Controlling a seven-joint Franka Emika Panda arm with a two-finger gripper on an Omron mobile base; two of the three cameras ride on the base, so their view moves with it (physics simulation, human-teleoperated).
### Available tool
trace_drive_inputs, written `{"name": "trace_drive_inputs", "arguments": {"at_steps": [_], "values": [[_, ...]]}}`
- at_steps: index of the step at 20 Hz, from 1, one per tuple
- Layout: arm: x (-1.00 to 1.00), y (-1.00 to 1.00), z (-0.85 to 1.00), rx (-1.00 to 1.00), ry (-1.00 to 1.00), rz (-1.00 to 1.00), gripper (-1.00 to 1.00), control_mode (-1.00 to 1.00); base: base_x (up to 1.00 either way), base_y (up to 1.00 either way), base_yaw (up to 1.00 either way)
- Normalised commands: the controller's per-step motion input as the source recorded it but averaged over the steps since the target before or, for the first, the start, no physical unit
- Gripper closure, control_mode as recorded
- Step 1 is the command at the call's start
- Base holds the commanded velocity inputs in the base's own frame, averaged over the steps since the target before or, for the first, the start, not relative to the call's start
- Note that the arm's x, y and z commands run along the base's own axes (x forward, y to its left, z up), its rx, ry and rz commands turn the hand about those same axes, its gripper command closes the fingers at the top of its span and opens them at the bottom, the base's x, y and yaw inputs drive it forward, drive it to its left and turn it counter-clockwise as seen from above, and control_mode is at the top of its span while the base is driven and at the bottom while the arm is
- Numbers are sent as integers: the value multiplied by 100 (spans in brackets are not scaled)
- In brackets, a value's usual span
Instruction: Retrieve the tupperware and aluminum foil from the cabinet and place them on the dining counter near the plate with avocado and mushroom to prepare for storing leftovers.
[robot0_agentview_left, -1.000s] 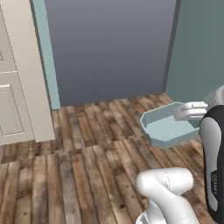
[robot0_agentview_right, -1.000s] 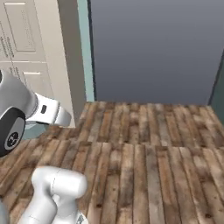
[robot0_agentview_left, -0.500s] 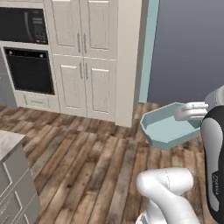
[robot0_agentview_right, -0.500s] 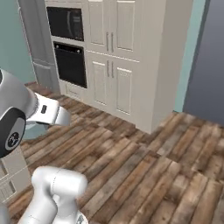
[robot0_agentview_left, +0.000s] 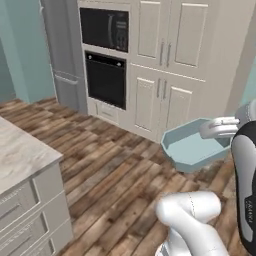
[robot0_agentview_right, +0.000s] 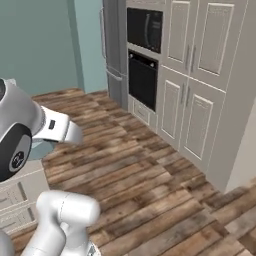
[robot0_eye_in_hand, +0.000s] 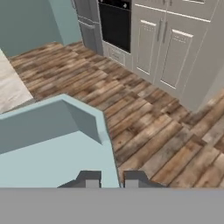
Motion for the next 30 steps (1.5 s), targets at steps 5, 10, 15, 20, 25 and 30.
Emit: {"name": "trace_drive_inputs", "arguments": {"at_steps": [5,10,15,20,25,30], "values": [[0,0,0,0,0,0,100,100,100,-56,46],[0,0,0,0,0,0,100,100,100,-30,49],[0,0,0,0,0,0,100,100,100,-22,49],[0,0,0,0,0,0,100,100,100,-20,47],[0,0,0,0,0,0,100,100,100,-40,40],[0,0,0,0,0,0,100,100,100,-53,36]]}}
